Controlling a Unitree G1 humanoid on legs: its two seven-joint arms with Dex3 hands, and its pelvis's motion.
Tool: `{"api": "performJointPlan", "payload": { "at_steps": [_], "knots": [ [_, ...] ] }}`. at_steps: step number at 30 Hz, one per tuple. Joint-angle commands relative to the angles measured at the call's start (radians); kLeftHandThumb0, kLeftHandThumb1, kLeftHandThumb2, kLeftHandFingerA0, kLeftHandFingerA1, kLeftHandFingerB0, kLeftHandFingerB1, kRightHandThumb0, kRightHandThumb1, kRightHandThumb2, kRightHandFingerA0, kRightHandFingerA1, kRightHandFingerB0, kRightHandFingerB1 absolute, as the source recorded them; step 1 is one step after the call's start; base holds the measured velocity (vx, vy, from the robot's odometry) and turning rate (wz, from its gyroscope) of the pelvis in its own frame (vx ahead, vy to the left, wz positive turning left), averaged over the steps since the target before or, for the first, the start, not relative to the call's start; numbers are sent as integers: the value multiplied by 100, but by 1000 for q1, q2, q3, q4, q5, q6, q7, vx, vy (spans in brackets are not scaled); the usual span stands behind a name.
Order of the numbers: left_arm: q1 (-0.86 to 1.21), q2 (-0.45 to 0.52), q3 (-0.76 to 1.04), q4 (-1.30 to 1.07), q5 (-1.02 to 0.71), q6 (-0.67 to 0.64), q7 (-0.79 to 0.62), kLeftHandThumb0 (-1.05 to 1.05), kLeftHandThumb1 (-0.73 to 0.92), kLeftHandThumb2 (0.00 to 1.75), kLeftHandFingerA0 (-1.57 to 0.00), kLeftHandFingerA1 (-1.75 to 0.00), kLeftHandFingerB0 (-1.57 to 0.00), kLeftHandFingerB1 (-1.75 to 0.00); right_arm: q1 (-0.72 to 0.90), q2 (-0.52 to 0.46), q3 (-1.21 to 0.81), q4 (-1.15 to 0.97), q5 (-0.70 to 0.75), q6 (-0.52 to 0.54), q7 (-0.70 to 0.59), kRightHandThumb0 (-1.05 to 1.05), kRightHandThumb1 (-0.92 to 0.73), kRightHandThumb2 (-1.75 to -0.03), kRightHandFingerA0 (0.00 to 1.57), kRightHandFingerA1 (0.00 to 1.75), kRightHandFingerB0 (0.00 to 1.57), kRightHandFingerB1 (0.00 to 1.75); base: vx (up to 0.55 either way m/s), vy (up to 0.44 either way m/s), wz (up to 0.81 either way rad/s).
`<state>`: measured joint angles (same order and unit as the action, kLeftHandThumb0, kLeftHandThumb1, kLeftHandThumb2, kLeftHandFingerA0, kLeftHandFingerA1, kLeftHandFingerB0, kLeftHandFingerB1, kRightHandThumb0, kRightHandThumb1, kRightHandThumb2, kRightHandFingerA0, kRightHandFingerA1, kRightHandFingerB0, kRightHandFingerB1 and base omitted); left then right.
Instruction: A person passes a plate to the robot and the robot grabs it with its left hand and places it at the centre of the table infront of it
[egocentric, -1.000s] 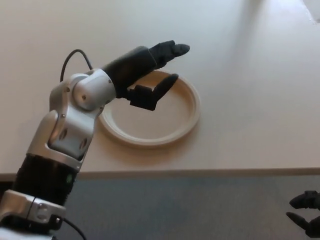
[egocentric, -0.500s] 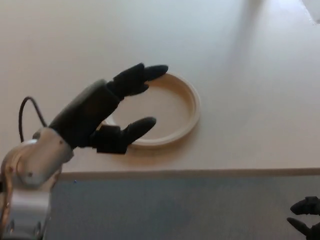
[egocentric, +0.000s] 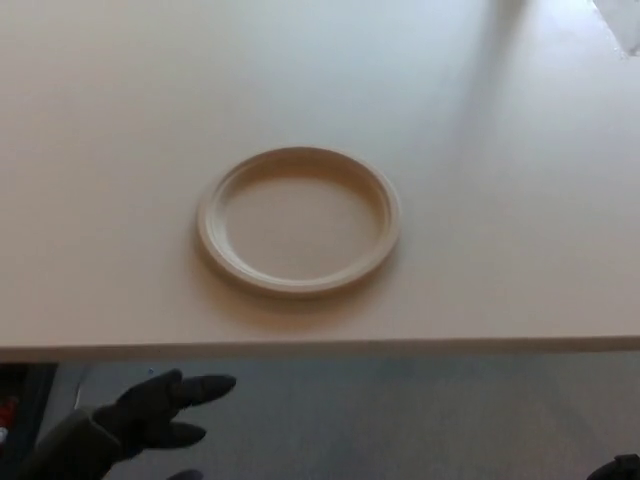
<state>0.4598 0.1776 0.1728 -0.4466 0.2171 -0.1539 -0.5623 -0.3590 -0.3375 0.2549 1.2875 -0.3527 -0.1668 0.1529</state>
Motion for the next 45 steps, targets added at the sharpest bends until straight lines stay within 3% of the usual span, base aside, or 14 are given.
{"api": "performJointPlan", "payload": {
  "at_steps": [1,4,8,10,11,17,22,25,26,33,35,36,43,45],
  "knots": [
    [136,88,64,97,-115,-330,9,-82,92,74,-75,-48,-52,-39,74,-3,7,6,-9,10,-14,-78,-79,-63,23,54,19,41,0,0,0],
    [64,107,44,253,-46,-297,58,-79,92,70,-78,-49,-59,-41,83,-2,7,4,-9,12,-23,-80,-63,-97,20,58,11,49,0,0,0],
    [-38,126,3,473,62,-278,160,-79,92,72,-79,-48,-57,-41,87,-2,8,2,-10,14,-26,-79,-81,-65,24,54,12,39,0,0,0],
    [-89,135,-20,567,125,-259,221,-80,76,108,-68,-58,-53,-53,87,-6,9,1,-11,11,-28,-80,-63,-97,23,58,10,49,0,0,0],
    [-112,145,-34,613,161,-234,253,-83,92,75,-68,-45,-50,-39,88,-4,11,-1,-13,14,-30,-81,-63,-98,23,58,11,49,0,0,0],
    [-293,191,-134,974,286,-136,415,-87,77,106,-36,-50,-33,-45,83,-3,25,-1,-24,20,-38,-80,-64,-98,23,58,12,48,0,0,0],
    [-351,196,-174,1116,296,-134,487,-81,92,69,-34,-37,-24,-28,75,-3,13,-3,-10,21,-34,-81,-63,-98,22,57,12,48,0,0,0],
    [-375,198,-197,1199,292,-148,531,-80,92,69,-32,-37,-21,-27,77,-4,9,-5,-5,20,-27,-81,-63,-98,22,57,12,48,0,0,0],
    [-384,196,-202,1218,294,-138,543,-80,75,103,-24,-48,-15,-41,76,-4,13,-5,-9,19,-29,-80,-64,-98,22,57,14,48,0,0,0],
    [-524,160,-223,1432,240,-76,611,-77,92,70,-29,-35,-21,-28,67,0,10,-6,-6,25,-30,-81,-64,-97,22,57,15,48,0,0,0],
    [-539,149,-221,1482,226,-78,626,-78,74,102,-25,-48,-17,-41,68,0,4,-2,-1,20,-27,-80,-63,-98,24,57,13,48,0,0,0],
    [-549,148,-223,1504,222,-82,632,-78,74,102,-25,-48,-17,-42,61,0,7,-3,-3,21,-27,-81,-82,-64,27,52,15,38,0,0,0],
    [-602,151,-193,1644,140,-89,573,-85,92,69,-35,-35,-22,-28,55,7,1,-2,1,30,-30,-78,-64,-96,21,56,14,48,0,0,0],
    [-606,153,-176,1660,118,-93,543,-83,74,108,-30,-49,-12,-41,61,9,-1,-2,2,24,-33,-78,-64,-97,22,56,14,48,0,0,0]
  ]
}}
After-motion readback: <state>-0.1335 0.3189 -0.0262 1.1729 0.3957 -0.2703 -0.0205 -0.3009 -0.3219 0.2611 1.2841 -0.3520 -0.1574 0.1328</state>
